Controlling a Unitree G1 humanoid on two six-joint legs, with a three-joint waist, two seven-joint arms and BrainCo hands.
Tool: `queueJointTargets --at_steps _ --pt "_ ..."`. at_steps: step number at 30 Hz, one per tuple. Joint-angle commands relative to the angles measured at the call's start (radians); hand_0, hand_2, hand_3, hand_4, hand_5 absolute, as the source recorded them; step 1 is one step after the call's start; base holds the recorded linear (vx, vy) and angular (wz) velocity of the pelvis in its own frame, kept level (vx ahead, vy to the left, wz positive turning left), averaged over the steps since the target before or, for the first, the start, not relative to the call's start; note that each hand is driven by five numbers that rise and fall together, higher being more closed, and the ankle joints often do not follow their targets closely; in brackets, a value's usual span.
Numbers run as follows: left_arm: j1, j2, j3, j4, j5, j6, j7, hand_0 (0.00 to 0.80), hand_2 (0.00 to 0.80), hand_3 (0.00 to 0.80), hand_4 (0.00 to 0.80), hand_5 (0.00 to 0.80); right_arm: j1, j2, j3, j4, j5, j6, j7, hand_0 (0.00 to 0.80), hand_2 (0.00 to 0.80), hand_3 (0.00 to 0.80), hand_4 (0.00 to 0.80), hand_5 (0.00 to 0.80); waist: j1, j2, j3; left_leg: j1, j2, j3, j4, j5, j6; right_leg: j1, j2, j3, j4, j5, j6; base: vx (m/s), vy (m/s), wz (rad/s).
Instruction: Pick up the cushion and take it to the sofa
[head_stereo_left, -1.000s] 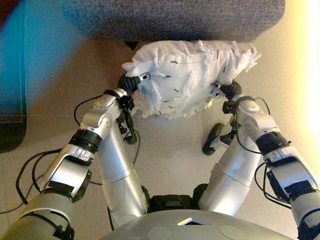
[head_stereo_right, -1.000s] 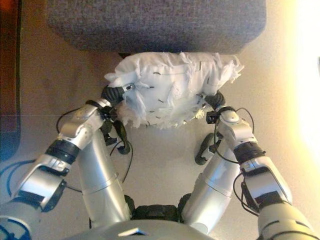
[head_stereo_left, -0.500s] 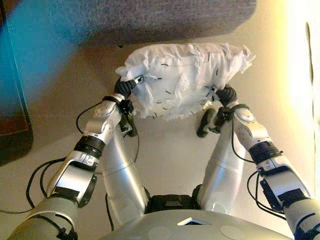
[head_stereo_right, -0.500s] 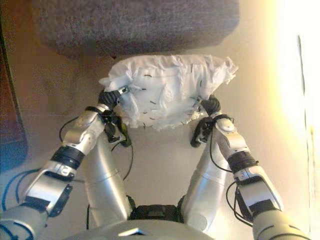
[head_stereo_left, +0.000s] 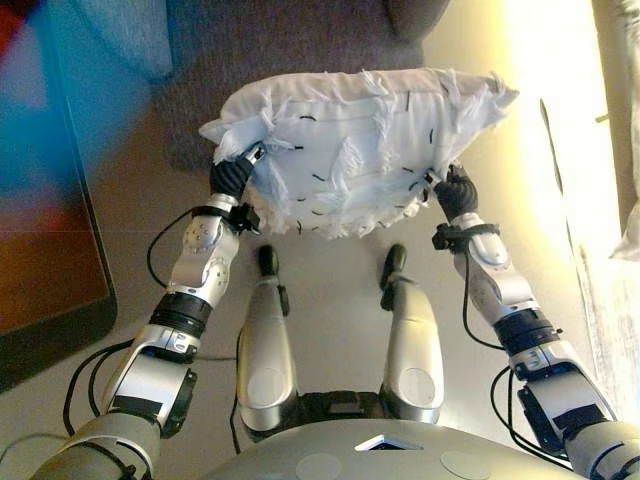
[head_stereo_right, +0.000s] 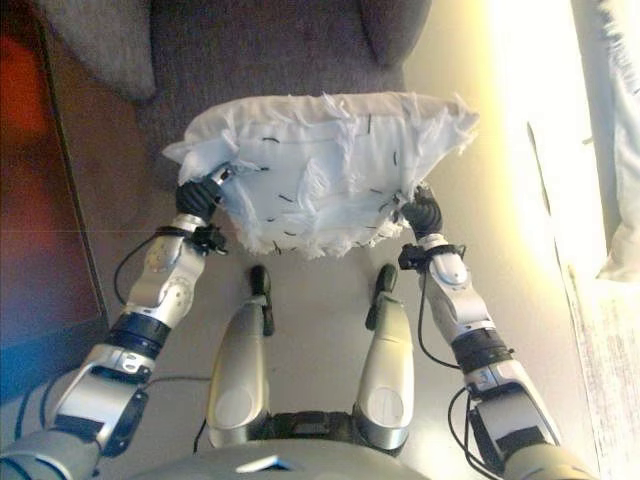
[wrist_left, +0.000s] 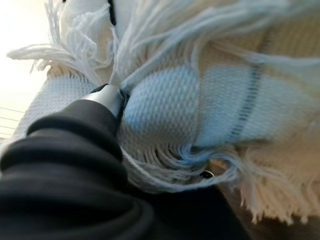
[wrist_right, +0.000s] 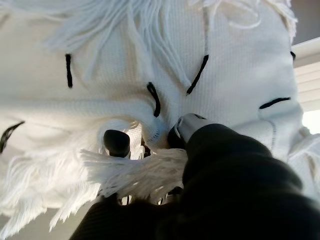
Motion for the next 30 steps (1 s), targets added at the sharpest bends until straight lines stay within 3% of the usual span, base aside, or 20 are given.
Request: queueJointTargets --at_steps 1,7,10,12,15,22,24,26,28,30 --pt "0.015 -0.018 -0.028 -0.083 -0.022 -0.061 0.002 0.800 0.800 0.800 0.800 0.800 -0.018 0.049 0.024 -0.113 0.041 -0.020 0.023 0.800 0.800 0.800 0.800 0.800 0.028 -0.011 -0.200 0.050 -0.047 -0.002 -0.040 -0.015 0.080 0.131 -0.019 0.012 -0.133 0.038 0.034 0.127 -0.024 -0.39" --pt "0.068 -0.018 -0.012 -0.081 0.013 0.004 -0.013 0.800 0.800 0.800 0.800 0.800 0.111 0.044 -0.003 -0.154 0.014 0.002 -0.007 0.800 0.800 0.800 0.800 0.800 0.006 -0.002 -0.301 0.253 -0.045 0.070 -0.195 0.010 0.084 0.344 0.000 -0.046 -0.255 0.050 0.037 0.169 -0.012 -0.04" --pt "0.089 -0.036 -0.003 -0.099 0.024 0.044 -0.031 0.800 0.800 0.800 0.800 0.800 0.183 0.046 -0.024 -0.167 0.045 0.006 0.014 0.800 0.800 0.800 0.800 0.800 -0.032 -0.007 -0.346 0.319 -0.040 0.193 -0.262 0.034 0.085 0.419 0.017 -0.085 -0.312 0.063 0.033 0.090 0.019 0.02" --pt "0.096 -0.030 0.005 -0.103 0.010 0.066 -0.039 0.800 0.800 0.800 0.800 0.800 0.189 0.049 -0.018 -0.155 0.065 0.014 0.016 0.800 0.800 0.800 0.800 0.800 -0.042 -0.005 -0.365 0.366 -0.059 0.171 -0.301 0.025 0.103 0.428 0.030 -0.054 -0.310 0.058 0.029 0.082 0.083 0.12" --pt "0.109 -0.018 0.025 -0.093 0.010 0.088 -0.033 0.800 0.800 0.800 0.800 0.800 0.191 0.052 -0.019 -0.155 0.118 0.065 0.051 0.800 0.800 0.800 0.800 0.800 -0.061 -0.004 -0.387 0.413 -0.068 0.209 -0.321 0.015 0.114 0.436 0.034 -0.030 -0.292 0.067 0.029 0.058 0.102 -0.17" --pt "0.062 -0.007 0.017 0.040 0.013 0.109 -0.029 0.800 0.800 0.800 0.800 0.800 0.187 0.056 -0.010 -0.104 0.116 0.091 0.049 0.800 0.800 0.800 0.800 0.800 -0.079 -0.016 -0.416 0.479 -0.128 0.220 -0.339 -0.026 0.163 0.428 0.004 0.017 -0.199 0.195 0.055 0.026 0.085 -0.24" --pt "0.046 -0.005 0.005 0.062 0.019 0.108 -0.038 0.800 0.800 0.800 0.800 0.800 0.189 0.076 -0.012 -0.076 0.129 0.078 0.039 0.800 0.800 0.800 0.800 0.800 -0.076 -0.017 -0.411 0.471 -0.148 0.200 -0.321 -0.040 0.185 0.399 -0.008 0.047 -0.089 0.248 0.057 -0.021 0.105 -0.05" --pt "0.036 0.000 -0.011 0.084 0.039 0.096 -0.051 0.800 0.800 0.800 0.800 0.800 0.199 0.090 -0.005 -0.055 0.132 0.058 0.026 0.800 0.800 0.800 0.800 0.800 -0.084 0.003 -0.389 0.482 -0.142 0.186 -0.304 -0.053 0.204 0.305 0.002 0.113 0.127 0.316 0.051 -0.026 0.159 0.03" --pt "0.001 0.008 -0.026 0.119 0.018 0.087 -0.071 0.800 0.800 0.800 0.800 0.800 0.191 0.075 -0.004 -0.028 0.148 0.051 0.022 0.800 0.800 0.800 0.800 0.800 -0.097 0.033 -0.367 0.500 -0.122 0.169 -0.298 -0.050 0.204 0.193 0.048 0.175 0.310 0.323 0.042 0.004 0.159 0.28" --pt "-0.031 0.009 -0.031 0.143 -0.002 0.083 -0.083 0.800 0.800 0.800 0.800 0.800 0.177 0.054 -0.008 0.012 0.163 0.043 0.041 0.800 0.800 0.800 0.800 0.800 -0.107 0.042 -0.356 0.511 -0.111 0.160 -0.287 -0.055 0.200 0.130 0.076 0.203 0.382 0.324 0.044 0.054 0.097 0.21"
